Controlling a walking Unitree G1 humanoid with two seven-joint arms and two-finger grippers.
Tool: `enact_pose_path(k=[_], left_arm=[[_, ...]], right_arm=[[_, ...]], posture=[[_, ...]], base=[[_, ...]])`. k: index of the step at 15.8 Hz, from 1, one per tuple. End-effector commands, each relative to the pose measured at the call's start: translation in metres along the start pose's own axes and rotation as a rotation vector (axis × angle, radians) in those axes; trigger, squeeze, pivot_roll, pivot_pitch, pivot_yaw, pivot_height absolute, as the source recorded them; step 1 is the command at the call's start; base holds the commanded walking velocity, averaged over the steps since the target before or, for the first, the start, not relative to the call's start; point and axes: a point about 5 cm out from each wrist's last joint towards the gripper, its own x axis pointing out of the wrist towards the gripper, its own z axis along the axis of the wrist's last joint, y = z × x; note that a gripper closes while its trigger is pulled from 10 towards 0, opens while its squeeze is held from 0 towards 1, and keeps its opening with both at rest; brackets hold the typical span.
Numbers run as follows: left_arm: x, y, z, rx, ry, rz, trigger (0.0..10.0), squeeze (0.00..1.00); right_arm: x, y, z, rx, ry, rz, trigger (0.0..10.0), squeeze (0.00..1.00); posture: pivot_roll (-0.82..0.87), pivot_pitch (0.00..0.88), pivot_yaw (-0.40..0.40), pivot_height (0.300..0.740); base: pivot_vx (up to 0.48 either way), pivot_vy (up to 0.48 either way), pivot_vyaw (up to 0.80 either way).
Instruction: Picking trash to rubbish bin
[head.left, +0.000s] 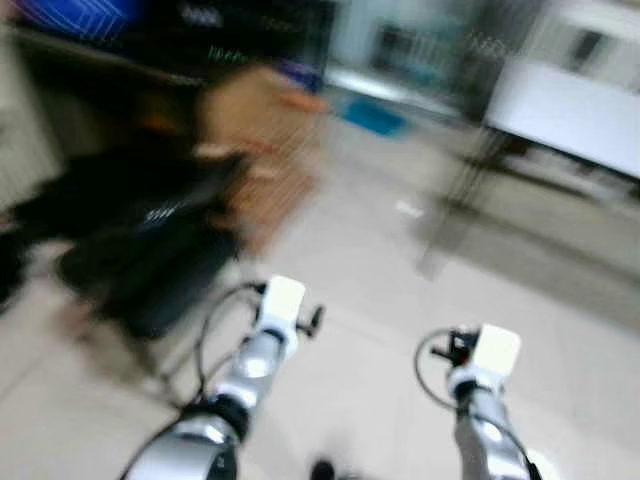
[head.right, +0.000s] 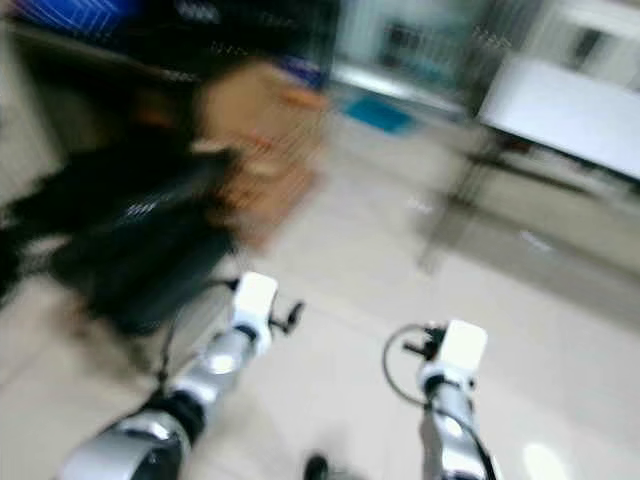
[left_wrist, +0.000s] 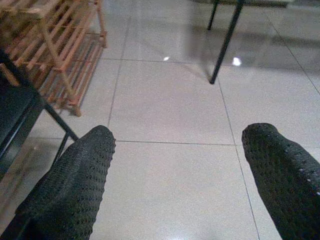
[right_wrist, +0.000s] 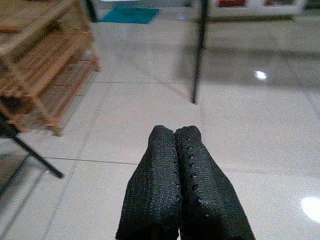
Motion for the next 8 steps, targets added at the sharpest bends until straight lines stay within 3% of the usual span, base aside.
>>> enact_pose_path(k=[1, 2, 4, 8], left_arm=[[0.0014, -0.0043, 0.0016, -0.006, 0.004, -0.015, 10.0, 0.0], [0.0015, -0.0049, 0.0016, -0.009, 0.006, -0.022, 10.0, 0.0], [0.0015, -0.0068, 0.0011, -0.006, 0.01, -0.04, 10.0, 0.0], [0.0009, -0.0097, -0.0007, -0.013, 0.013, -0.063, 10.0, 0.0]], right_arm=[[0.0018, -0.0046, 0.0029, -0.003, -0.004, -0.014, 10.0, 0.0], [0.002, -0.0046, 0.0029, -0.004, -0.004, -0.014, 10.0, 0.0], [0.0018, -0.0041, 0.004, 0.002, -0.018, -0.012, 10.0, 0.0], [-0.0001, -0.0048, 0.0021, -0.003, -0.017, -0.016, 10.0, 0.0]], posture=[[0.17, 0.046, -0.089, 0.74], [0.17, 0.046, -0.089, 0.74], [0.17, 0.047, -0.089, 0.74], [0.17, 0.047, -0.089, 0.74]], base=[[0.0, 0.0, -0.8], [0.0, 0.0, -0.8], [0.0, 0.0, 0.0], [0.0, -0.438, 0.0]])
